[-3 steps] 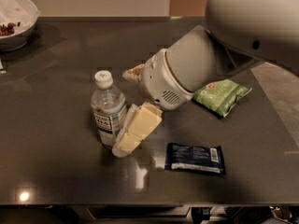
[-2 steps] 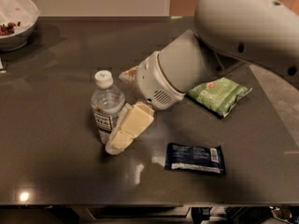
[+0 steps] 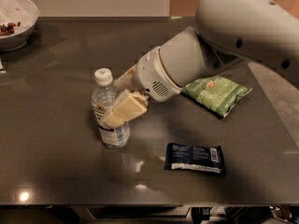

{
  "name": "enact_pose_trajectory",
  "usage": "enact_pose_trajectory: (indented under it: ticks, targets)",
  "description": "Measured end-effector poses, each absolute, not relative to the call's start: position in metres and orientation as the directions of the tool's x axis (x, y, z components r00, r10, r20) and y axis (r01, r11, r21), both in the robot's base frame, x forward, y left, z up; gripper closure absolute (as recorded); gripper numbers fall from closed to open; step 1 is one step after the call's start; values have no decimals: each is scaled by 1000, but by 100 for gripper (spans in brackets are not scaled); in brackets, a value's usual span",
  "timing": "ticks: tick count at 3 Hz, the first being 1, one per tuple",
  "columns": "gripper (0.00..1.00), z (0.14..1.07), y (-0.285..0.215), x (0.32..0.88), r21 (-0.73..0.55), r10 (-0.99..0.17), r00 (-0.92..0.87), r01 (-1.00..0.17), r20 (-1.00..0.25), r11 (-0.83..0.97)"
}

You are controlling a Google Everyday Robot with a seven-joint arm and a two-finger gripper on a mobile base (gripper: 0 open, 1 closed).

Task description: Knock blue plastic bottle over

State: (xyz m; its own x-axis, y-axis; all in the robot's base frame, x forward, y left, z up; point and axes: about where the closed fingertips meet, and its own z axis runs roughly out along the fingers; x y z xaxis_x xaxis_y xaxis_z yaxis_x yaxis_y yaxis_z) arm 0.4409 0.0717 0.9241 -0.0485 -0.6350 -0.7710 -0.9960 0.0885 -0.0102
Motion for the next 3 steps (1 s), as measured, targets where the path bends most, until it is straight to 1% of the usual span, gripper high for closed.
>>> enact_pose_trajectory:
  ticks: [1, 2, 3]
  targets:
    - [57, 934, 71, 446, 5, -610, -65, -995, -790, 100]
    - [79, 942, 65, 455, -2, -631, -63, -995, -773, 103]
    - [99, 945, 52, 472, -25, -701, -50, -995, -711, 97]
